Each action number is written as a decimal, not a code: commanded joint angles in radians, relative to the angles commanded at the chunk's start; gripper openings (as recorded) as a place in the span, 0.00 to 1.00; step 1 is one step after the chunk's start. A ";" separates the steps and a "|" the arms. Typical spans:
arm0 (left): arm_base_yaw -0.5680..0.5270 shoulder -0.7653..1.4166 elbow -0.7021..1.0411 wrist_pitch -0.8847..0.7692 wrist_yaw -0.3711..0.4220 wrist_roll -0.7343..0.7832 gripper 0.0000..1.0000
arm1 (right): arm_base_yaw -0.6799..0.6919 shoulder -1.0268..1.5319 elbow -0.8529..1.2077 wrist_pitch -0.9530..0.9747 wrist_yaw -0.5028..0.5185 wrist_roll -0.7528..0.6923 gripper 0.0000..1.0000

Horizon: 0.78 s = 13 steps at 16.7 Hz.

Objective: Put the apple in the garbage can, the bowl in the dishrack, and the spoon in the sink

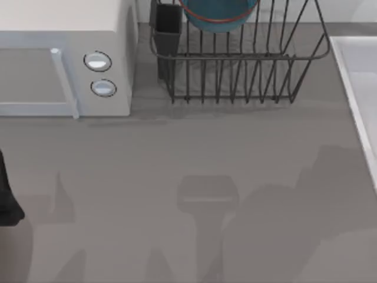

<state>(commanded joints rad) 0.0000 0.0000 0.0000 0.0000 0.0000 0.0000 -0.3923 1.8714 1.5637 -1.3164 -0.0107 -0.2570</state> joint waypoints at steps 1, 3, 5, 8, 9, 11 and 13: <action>0.000 0.000 0.000 0.000 0.000 0.000 1.00 | 0.016 0.073 0.108 -0.036 0.000 0.017 0.00; 0.000 0.000 0.000 0.000 0.000 0.000 1.00 | 0.049 0.225 0.334 -0.108 0.001 0.052 0.00; 0.000 0.000 0.000 0.000 0.000 0.000 1.00 | 0.085 0.375 0.563 -0.178 0.002 0.089 0.00; 0.000 0.000 0.000 0.000 0.000 0.000 1.00 | 0.138 0.574 0.878 -0.267 0.004 0.145 0.00; 0.000 0.000 0.000 0.000 0.000 0.000 1.00 | 0.154 0.631 0.970 -0.292 0.004 0.162 0.00; 0.000 0.000 0.000 0.000 0.000 0.000 1.00 | 0.185 0.730 1.124 -0.332 0.007 0.193 0.00; 0.000 0.000 0.000 0.000 0.000 0.000 1.00 | 0.210 0.806 1.237 -0.360 0.010 0.219 0.00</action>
<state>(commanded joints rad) 0.0000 0.0000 0.0000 0.0000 0.0000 0.0000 -0.1822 2.6772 2.8004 -1.6761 -0.0011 -0.0383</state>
